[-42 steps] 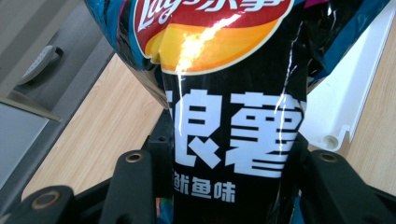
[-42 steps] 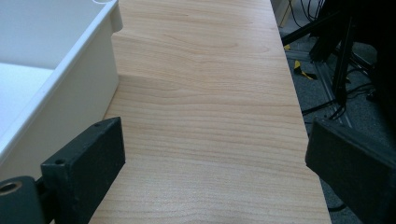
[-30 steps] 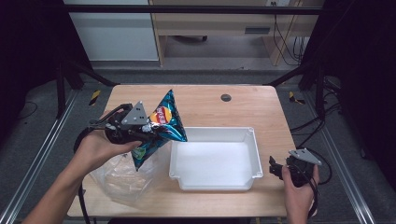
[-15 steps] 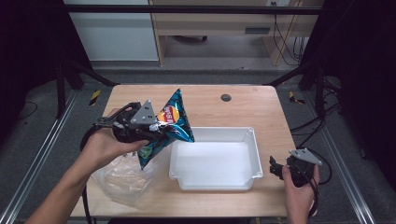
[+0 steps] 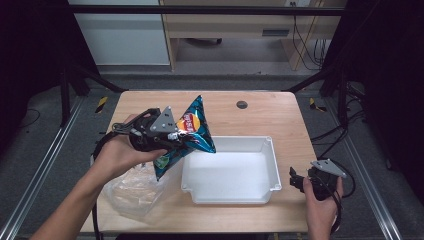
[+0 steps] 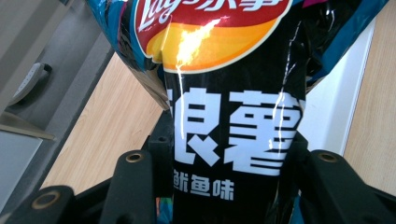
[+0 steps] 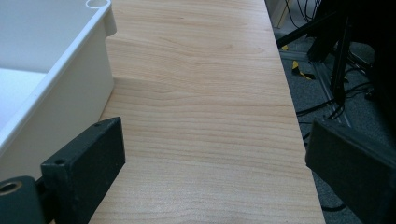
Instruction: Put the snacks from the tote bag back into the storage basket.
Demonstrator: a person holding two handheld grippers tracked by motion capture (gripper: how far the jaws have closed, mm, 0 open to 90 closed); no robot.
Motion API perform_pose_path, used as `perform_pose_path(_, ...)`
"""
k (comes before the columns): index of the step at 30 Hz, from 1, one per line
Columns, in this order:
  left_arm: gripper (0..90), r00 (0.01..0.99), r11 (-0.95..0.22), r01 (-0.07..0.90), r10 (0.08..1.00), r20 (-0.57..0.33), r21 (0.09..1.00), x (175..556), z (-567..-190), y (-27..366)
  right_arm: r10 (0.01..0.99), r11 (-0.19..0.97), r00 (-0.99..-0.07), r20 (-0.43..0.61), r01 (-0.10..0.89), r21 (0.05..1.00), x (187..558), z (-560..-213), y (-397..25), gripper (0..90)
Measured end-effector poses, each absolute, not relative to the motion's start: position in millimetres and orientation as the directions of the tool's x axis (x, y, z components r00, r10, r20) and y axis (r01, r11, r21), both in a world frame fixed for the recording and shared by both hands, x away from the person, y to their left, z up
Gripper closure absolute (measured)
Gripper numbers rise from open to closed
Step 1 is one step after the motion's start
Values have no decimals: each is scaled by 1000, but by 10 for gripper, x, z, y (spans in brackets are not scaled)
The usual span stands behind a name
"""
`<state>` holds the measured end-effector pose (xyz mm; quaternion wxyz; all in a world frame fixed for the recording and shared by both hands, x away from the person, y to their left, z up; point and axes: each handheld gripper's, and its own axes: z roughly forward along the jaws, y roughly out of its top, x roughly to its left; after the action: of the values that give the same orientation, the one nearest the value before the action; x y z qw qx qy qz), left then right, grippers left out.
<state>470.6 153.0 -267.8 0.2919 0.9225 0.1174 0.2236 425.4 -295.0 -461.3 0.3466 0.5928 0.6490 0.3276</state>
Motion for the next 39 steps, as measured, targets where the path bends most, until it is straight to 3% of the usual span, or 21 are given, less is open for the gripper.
perform_pose_path(39,534,897,-835,42,273,347,548,4753,-2799,1093,997,79,-51,-61,537,840,4250,-4607,-2976,53)
